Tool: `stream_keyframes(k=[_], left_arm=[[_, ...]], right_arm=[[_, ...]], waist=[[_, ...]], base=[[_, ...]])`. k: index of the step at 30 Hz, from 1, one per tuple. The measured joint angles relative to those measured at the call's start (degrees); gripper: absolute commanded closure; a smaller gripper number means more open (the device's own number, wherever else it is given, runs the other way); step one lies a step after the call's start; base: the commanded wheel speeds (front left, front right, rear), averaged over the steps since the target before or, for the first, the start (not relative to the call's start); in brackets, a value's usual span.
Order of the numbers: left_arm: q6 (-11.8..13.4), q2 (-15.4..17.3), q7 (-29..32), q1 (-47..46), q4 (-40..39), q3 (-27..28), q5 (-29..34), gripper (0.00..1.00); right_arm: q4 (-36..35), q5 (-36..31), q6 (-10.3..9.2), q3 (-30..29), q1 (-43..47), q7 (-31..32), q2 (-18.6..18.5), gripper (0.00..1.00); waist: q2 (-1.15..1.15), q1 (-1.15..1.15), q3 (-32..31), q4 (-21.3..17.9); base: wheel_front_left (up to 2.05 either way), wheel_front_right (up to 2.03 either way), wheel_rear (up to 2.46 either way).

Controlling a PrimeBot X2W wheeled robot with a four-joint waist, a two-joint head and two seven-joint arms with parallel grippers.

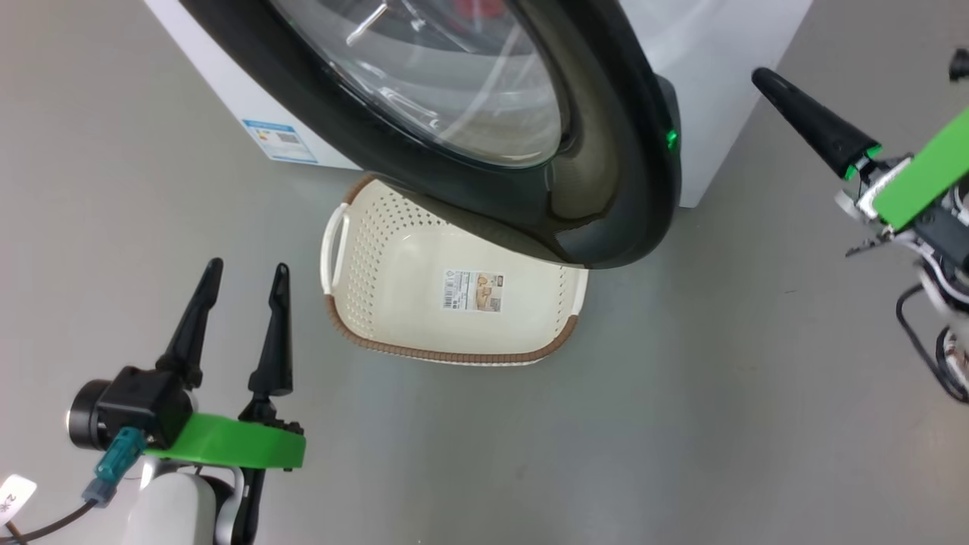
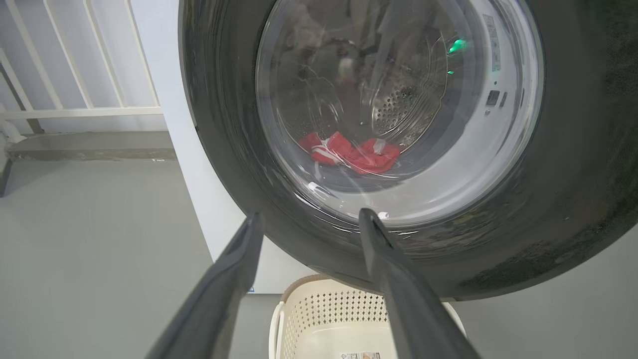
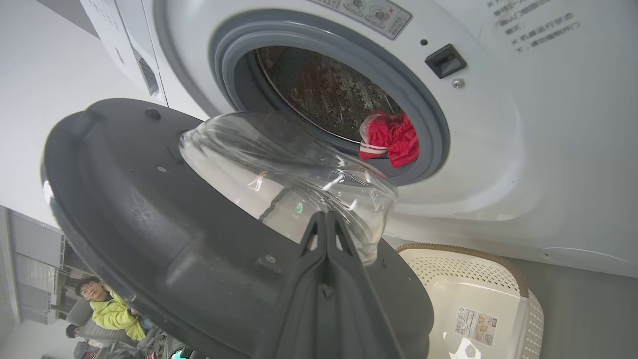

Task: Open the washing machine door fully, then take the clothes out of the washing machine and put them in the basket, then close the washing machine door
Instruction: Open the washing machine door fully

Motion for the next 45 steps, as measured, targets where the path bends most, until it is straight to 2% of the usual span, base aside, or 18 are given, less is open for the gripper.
stream_keyframes(k=[8,26,30,39,45], left_arm=[[0.00,-0.38,0.00,-0.31,0.01,0.01,0.00,0.00],[0.00,-0.88,0.00,-0.60,0.01,0.10,0.00,0.00],[0.00,-1.11,0.00,-0.60,0.12,0.13,0.00,0.00],[0.00,-1.09,0.00,-0.49,0.31,0.46,0.00,0.00],[0.00,-1.07,0.00,0.91,0.48,1.57,0.00,0.00]], right_arm=[[3.60,2.87,0.00,1.53,-4.03,8.00,1.63,1.00],[12.11,7.02,0.00,1.58,-10.25,19.92,5.31,1.00],[13.79,9.59,0.00,1.56,-10.79,22.73,6.36,1.00],[14.68,12.84,0.00,1.67,-10.74,27.21,7.14,1.00],[12.22,12.93,0.00,2.22,-8.33,27.81,7.68,1.00]], waist=[[0.00,0.00,-0.12,1.40],[0.00,0.00,-0.03,3.11],[0.00,0.00,-0.50,3.39],[0.00,0.00,-2.02,3.85],[0.00,0.00,-3.32,4.20]], base=[[0.00,0.00,0.00],[0.00,0.00,0.00],[0.00,0.00,0.00],[0.00,0.00,0.00],[0.00,0.00,0.00]])
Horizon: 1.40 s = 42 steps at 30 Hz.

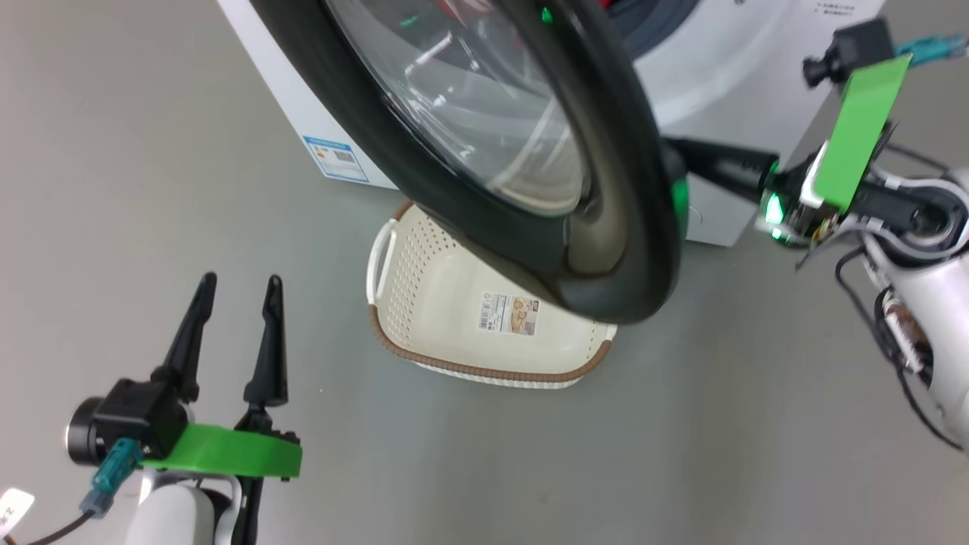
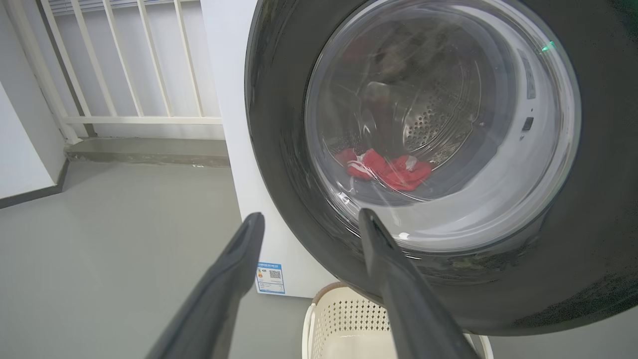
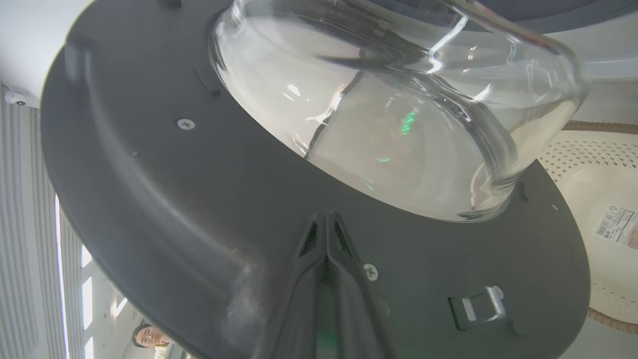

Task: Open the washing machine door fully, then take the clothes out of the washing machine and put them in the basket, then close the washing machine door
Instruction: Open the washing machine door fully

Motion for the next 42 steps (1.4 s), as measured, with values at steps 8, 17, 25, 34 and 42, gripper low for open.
stream_keyframes(k=[8,17,25,34,42], left_arm=[[0.00,0.38,0.00,2.17,0.34,0.53,0.01,0.00],[0.00,0.58,0.00,3.88,0.69,0.44,0.07,0.00],[0.00,1.32,0.00,4.52,1.60,0.23,0.05,0.00],[0.00,1.38,0.00,5.36,2.19,-0.24,-0.02,0.00],[0.00,1.34,0.00,5.36,2.21,-0.37,-0.03,0.00]], right_arm=[[-4.32,0.20,0.00,0.81,5.88,0.48,0.48,1.00],[-7.53,0.54,0.00,0.96,10.55,0.40,1.41,1.00],[-9.11,0.54,0.00,1.15,12.98,0.37,2.99,1.00],[-9.36,0.14,0.00,1.58,13.88,-0.13,5.37,1.00],[-7.35,-1.19,0.00,2.29,13.80,-0.20,7.17,1.00]], waist=[[0.00,0.00,-2.11,1.64],[0.00,0.00,-4.34,4.62],[0.00,0.00,-6.40,8.69],[0.00,0.00,-7.83,12.09],[0.00,0.00,-8.25,14.96]], base=[[0.00,0.00,0.00],[0.00,0.00,0.00],[0.00,0.00,0.00],[0.00,0.00,0.00],[0.00,0.00,0.00]])
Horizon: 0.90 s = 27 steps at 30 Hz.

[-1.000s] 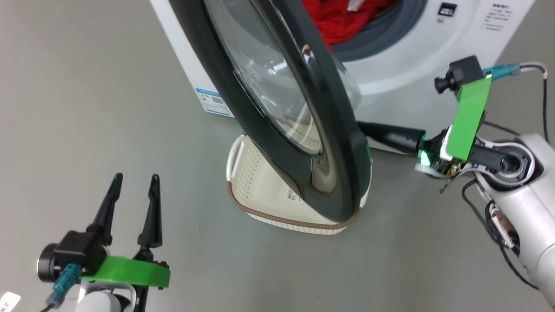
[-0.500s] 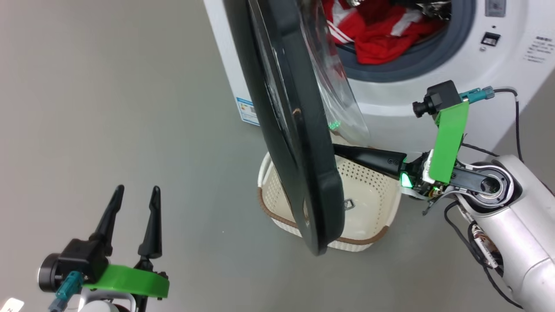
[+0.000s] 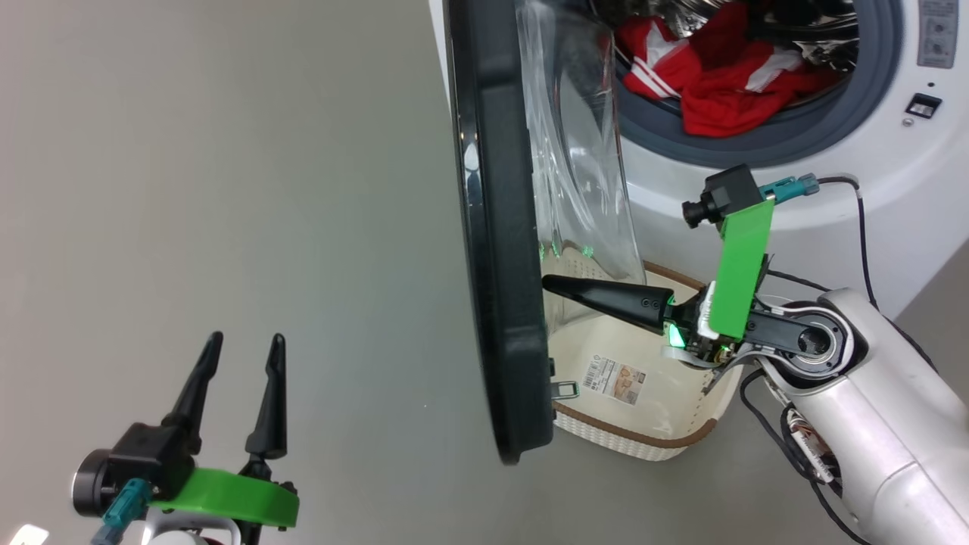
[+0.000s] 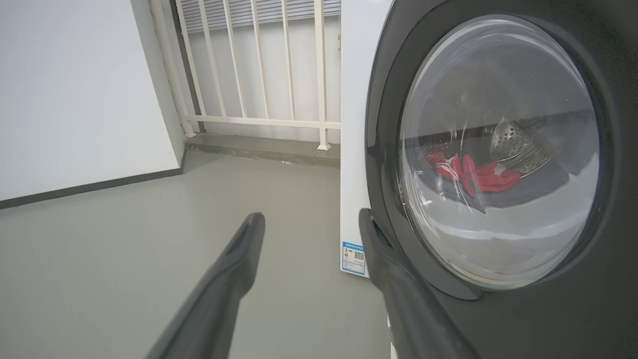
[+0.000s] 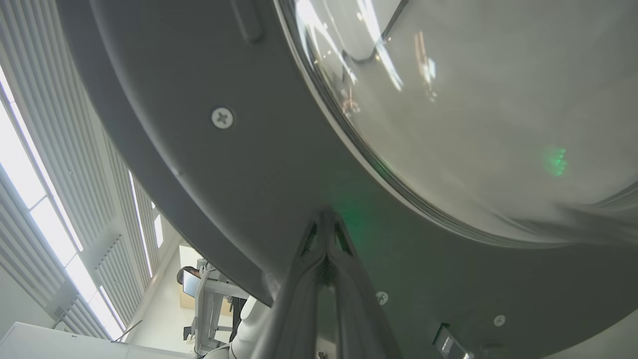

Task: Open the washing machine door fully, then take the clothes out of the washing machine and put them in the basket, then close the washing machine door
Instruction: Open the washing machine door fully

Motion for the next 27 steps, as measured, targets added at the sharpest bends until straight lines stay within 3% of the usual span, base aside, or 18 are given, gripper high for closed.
stream_keyframes(k=[16,27], left_arm=[[0.00,-0.71,0.00,0.52,-1.35,2.19,-0.01,0.00],[0.00,-1.42,0.00,0.90,-1.48,2.64,0.00,0.00]], right_arm=[[5.37,-3.94,0.00,1.46,-4.83,0.67,6.17,1.00],[6.21,-5.45,0.00,0.81,-5.89,1.68,7.50,1.00]], waist=[[0.00,0.00,1.69,1.27],[0.00,-0.01,1.92,1.24]], base=[[0.00,0.00,0.00],[0.00,0.00,0.00]])
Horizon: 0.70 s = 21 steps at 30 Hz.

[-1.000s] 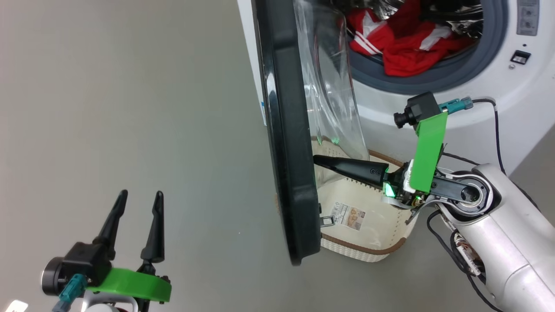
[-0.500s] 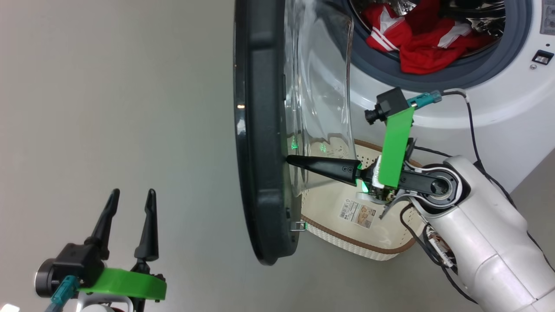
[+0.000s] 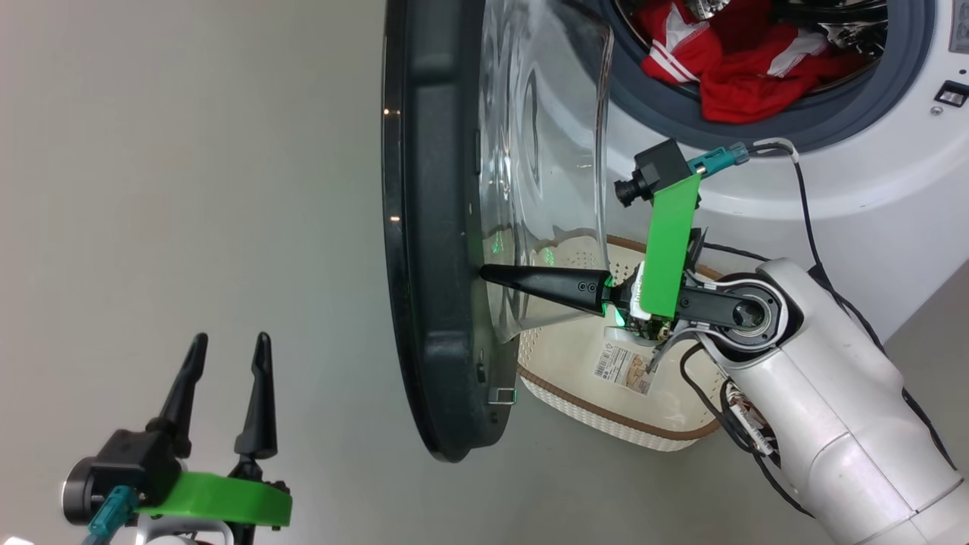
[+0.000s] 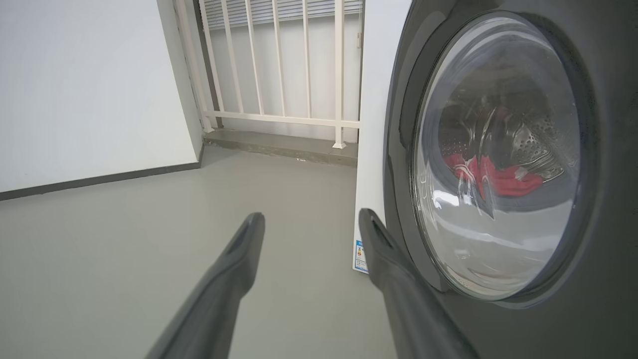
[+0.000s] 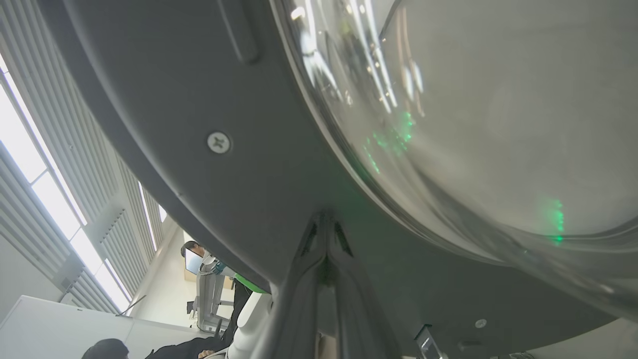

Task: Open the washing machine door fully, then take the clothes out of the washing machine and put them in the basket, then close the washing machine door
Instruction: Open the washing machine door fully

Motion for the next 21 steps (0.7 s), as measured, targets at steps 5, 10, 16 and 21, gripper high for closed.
stream_keyframes(k=[5,10,16,21], left_arm=[[0.00,-0.01,0.00,-0.02,0.04,-0.26,0.00,0.00],[0.00,0.01,0.00,-0.04,0.53,-0.80,0.00,0.00],[0.00,0.20,0.00,-0.06,0.98,-1.27,0.01,0.00],[0.00,0.76,0.00,-0.09,1.11,-1.25,0.00,0.00]], right_arm=[[-0.22,-0.54,0.00,-0.60,0.02,0.21,0.26,1.00],[-0.97,-0.55,0.00,-1.65,0.10,0.27,0.29,1.00],[-3.12,-1.02,0.00,-2.53,0.95,0.20,0.42,1.00],[-5.08,-1.64,0.00,-3.25,2.54,0.07,0.35,0.87]], waist=[[0.00,0.00,-0.07,-0.13],[0.00,0.00,-0.29,-0.26],[0.00,0.00,-0.70,-0.98],[0.00,0.00,-0.88,-2.49]], base=[[0.00,0.00,0.00],[0.00,0.00,0.00],[0.00,0.00,0.00],[0.00,0.00,0.00]])
